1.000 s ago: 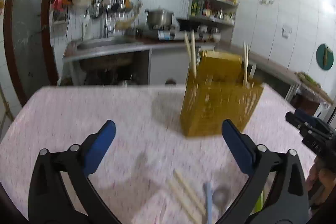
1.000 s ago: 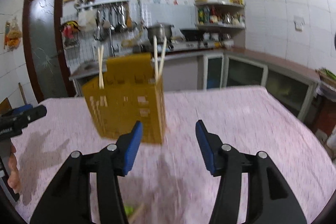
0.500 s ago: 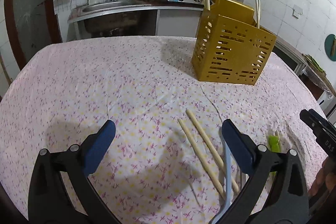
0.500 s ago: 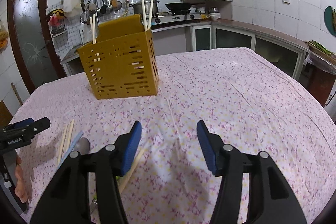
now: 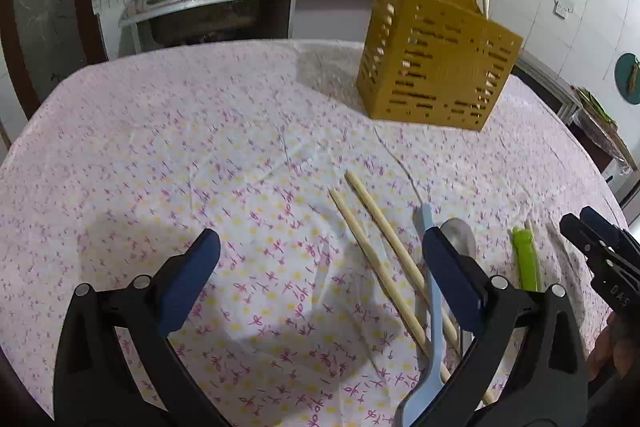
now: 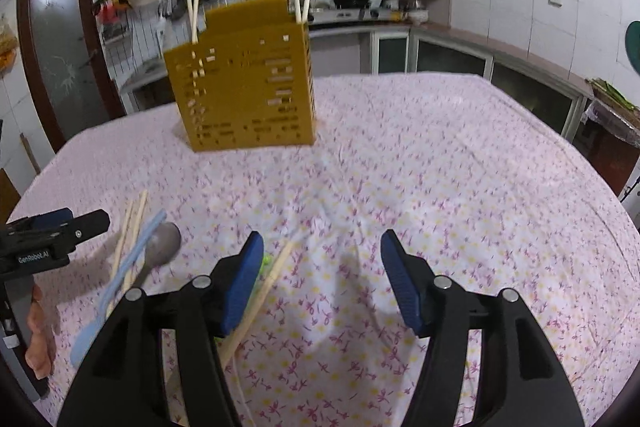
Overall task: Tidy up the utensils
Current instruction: 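Lower the left tool to the wooden chopsticks lying on the cloth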
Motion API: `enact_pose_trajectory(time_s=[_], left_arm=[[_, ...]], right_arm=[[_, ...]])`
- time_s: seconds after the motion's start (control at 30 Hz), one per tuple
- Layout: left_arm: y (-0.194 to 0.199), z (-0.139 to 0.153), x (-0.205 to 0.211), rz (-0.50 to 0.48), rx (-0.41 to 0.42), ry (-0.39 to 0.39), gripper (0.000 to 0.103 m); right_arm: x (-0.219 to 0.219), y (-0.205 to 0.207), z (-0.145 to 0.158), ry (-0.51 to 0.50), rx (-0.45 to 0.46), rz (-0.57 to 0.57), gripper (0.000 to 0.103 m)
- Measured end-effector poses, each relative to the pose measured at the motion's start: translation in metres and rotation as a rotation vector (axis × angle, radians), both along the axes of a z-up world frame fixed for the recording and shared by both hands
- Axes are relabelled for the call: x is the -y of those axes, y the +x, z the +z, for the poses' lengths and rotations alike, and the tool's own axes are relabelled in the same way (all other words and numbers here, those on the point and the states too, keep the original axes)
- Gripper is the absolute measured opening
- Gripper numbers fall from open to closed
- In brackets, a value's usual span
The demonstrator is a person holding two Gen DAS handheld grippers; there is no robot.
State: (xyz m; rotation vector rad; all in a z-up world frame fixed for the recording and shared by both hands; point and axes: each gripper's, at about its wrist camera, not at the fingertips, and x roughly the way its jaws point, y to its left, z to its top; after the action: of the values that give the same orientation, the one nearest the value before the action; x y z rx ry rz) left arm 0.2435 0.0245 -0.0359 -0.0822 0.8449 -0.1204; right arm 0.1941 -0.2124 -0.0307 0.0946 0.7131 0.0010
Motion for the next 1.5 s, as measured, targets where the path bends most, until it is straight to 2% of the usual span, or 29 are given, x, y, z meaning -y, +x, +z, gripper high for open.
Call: enact_pose_trajectory(time_s=[0.13, 0.27, 0.3, 0.37, 0.4, 0.5, 0.63, 0.7, 0.73, 0.9, 0.97, 1.03, 1.1, 1.2, 1.5], left_arm=[[0.008, -0.004, 0.002, -0.01, -0.038, -0.013, 0.093], [0.013, -0.011, 0.01, -0.023, -0.079, -0.002, 0.08], [0.013, -0.013, 0.012, -0.026, -0.084, 0.003, 0.079], [0.016, -0.016, 0.018, -0.027, -0.091, 0.038, 0.077], [0.015, -0.016, 0.019, -0.028, -0.088, 0.044, 0.077], [0.018, -0.014, 0.023, -0.04, -0.096, 0.049, 0.065], [0.026, -0.012, 0.027, -0.063, -0.128, 0.042, 0.052], [0.028, -0.011, 0.026, -0.058, -0.148, 0.025, 0.049], [0.029, -0.011, 0.026, -0.057, -0.155, 0.019, 0.043], [0.035, -0.011, 0.029, -0.062, -0.184, -0.005, 0.034], [0.035, -0.011, 0.031, -0.083, -0.186, -0.022, 0.021], [0.035, -0.014, 0.03, -0.088, -0.189, -0.014, 0.011], [0.034, -0.016, 0.028, -0.098, -0.175, -0.031, 0.011], [0.032, -0.016, 0.029, -0.129, -0.16, -0.017, 0.012], [0.04, -0.012, 0.007, -0.144, -0.2, -0.049, 0.012]], right_arm=[[-0.005, 0.008, -0.008, -0.001, -0.051, 0.026, 0.06], [-0.012, 0.014, -0.013, -0.022, -0.09, 0.044, 0.06], [-0.014, 0.014, -0.014, -0.03, -0.095, 0.045, 0.06], [-0.016, 0.016, -0.015, -0.037, -0.112, 0.044, 0.054], [-0.015, 0.017, -0.016, -0.033, -0.122, 0.044, 0.045], [-0.015, 0.021, -0.02, -0.001, -0.164, 0.053, 0.039], [-0.025, 0.029, -0.023, -0.02, -0.216, 0.059, 0.039], [-0.027, 0.032, -0.022, -0.016, -0.24, 0.048, 0.038], [-0.026, 0.033, -0.022, -0.008, -0.248, 0.046, 0.036], [-0.024, 0.039, -0.023, 0.012, -0.25, 0.034, 0.028], [-0.023, 0.04, -0.023, 0.012, -0.254, 0.038, 0.025], [-0.024, 0.04, -0.022, -0.002, -0.252, 0.061, 0.018], [-0.02, 0.039, -0.022, 0.005, -0.256, 0.079, 0.014], [-0.016, 0.04, -0.02, 0.02, -0.263, 0.094, 0.011], [-0.021, 0.05, -0.019, -0.012, -0.314, 0.115, 0.011]])
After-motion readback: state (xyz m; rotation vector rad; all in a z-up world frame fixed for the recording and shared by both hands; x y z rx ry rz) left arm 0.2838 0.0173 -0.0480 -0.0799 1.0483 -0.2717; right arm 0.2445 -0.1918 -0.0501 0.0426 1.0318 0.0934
